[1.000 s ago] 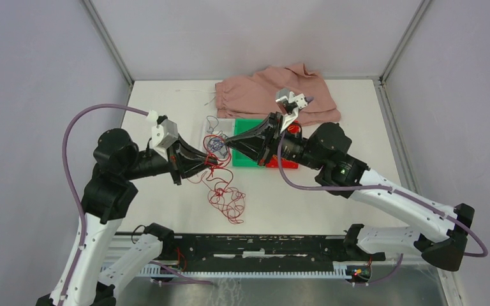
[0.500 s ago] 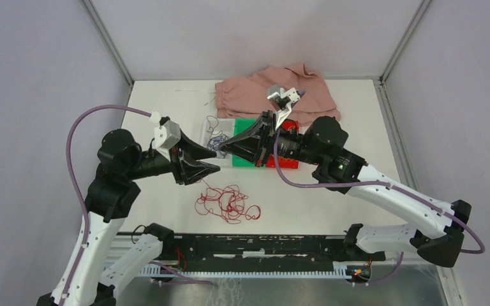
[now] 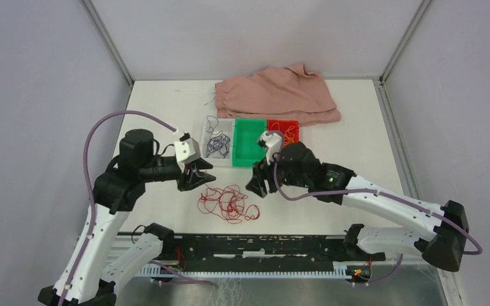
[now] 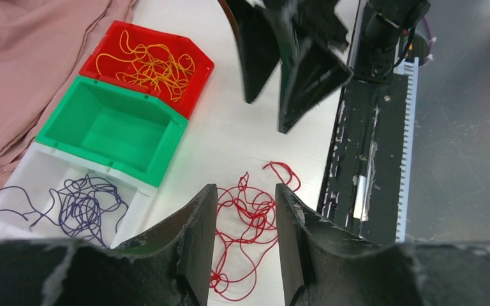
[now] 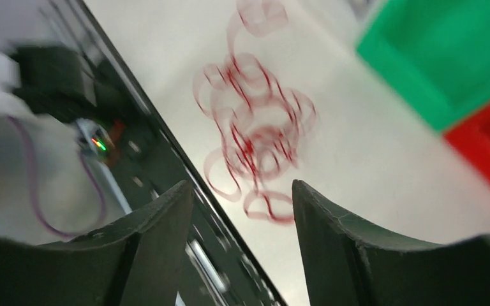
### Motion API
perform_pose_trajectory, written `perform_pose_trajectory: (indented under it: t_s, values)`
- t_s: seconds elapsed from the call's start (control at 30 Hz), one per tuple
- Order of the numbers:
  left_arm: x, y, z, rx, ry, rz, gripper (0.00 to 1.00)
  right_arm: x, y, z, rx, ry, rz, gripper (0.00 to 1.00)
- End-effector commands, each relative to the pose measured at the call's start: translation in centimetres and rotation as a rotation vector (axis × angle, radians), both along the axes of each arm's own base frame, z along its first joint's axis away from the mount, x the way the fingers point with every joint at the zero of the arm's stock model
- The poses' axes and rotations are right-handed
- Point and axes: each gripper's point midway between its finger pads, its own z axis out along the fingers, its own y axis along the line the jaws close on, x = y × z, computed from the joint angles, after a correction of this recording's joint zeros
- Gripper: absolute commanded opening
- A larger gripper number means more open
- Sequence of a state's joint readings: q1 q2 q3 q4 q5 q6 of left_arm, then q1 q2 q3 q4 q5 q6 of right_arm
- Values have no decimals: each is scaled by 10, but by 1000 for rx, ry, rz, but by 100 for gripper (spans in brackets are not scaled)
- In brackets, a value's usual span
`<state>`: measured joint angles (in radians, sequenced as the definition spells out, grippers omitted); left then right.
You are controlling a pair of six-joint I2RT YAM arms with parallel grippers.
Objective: Untangle the cables
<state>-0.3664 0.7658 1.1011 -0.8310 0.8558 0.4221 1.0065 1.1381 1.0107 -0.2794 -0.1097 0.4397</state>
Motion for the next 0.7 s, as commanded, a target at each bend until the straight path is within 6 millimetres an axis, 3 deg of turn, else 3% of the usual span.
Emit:
perform_pose_trajectory:
  t_s: [0.0, 0.13, 0.27, 0.67]
  values:
    - [3, 3, -3, 42, -82, -29, 46, -30, -38, -98, -226, 191, -1, 67]
    - [6, 0, 6, 19, -87, -31, 47, -48, -36, -147, -327, 321, 76, 67]
    - [6, -1, 12, 4, -82, -26, 47, -47, -28, -176, -366, 341, 117, 66]
    - [2, 0, 18, -13, -90, -12, 47, -24, 3, -185, -445, 250, 244, 63]
